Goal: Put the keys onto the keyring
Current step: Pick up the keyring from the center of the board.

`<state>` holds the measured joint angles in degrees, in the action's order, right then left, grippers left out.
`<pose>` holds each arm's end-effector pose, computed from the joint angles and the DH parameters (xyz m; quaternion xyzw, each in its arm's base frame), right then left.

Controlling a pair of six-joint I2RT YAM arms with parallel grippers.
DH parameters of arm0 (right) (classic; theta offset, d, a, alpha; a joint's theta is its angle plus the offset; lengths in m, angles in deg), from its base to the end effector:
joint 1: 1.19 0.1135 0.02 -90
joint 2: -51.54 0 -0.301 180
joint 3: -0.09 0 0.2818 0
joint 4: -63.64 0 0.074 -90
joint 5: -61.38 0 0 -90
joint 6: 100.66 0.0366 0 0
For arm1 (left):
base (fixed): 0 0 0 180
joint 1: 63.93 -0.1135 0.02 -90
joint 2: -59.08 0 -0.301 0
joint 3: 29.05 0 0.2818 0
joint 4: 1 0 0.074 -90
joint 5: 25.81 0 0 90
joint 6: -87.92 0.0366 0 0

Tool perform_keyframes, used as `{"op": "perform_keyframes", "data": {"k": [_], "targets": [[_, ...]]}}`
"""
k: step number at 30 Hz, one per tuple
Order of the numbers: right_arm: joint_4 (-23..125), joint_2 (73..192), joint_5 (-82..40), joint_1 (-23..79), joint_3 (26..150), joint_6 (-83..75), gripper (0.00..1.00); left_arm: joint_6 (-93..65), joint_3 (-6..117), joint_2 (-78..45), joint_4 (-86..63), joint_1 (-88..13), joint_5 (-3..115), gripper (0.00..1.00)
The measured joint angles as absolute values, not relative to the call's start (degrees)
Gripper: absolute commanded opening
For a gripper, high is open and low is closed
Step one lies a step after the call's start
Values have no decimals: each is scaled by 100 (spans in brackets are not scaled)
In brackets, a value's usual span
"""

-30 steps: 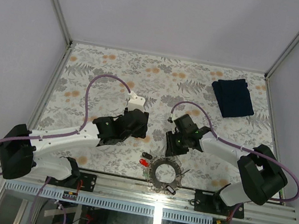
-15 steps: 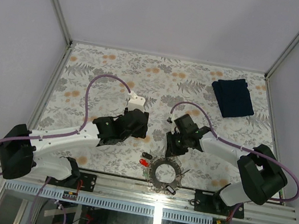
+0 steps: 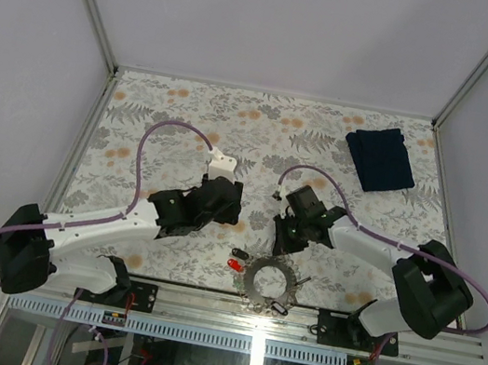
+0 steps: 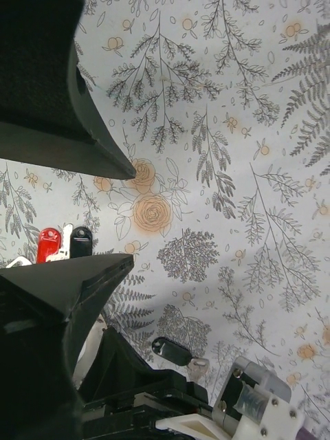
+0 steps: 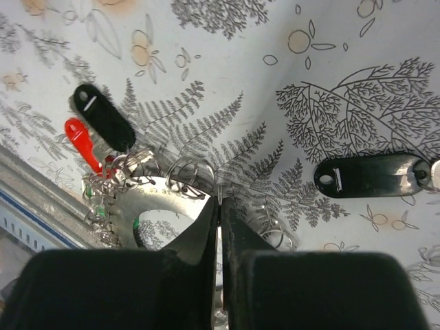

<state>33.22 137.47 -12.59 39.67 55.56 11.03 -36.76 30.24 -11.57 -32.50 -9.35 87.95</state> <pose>0.2163 0.2004 0.1755 -0.1942 0.9392 0.2446 0.1427 0.1716 -0.2158 0.2689 0.0739 0.8977 -0.1406 0.4110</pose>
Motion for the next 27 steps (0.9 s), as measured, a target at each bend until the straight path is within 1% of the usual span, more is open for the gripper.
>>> {"op": "perform_keyframes", "data": {"k": [4, 5, 8, 12, 17, 22, 27], "targets": [[3322, 13242, -1279, 3967, 5543, 839, 0, -3414, 3018, -817, -3103, -935, 8782, 54], [3327, 13052, -1292, 3967, 5543, 740, 0, -3298, 2996, -650, -2966, -935, 8756, 57], [3399, 12390, -1290, 3967, 5552, 380, 0, -2808, 2906, -49, -2533, -935, 8651, 60], [3668, 11636, -1239, 3967, 5558, -68, 0, -2063, 2887, 609, -2013, -935, 8398, 60], [4293, 10862, -957, 3967, 5558, -582, 0, -1200, 2889, 1028, -1702, -935, 7895, 59], [5029, 10429, -498, 3965, 5561, -1166, 0, -332, 2889, 1398, -1490, -935, 7119, 59], [5571, 10115, 70, 3963, 5561, -1917, 0, 311, 2909, 1719, -1313, -935, 6293, 54]]}}
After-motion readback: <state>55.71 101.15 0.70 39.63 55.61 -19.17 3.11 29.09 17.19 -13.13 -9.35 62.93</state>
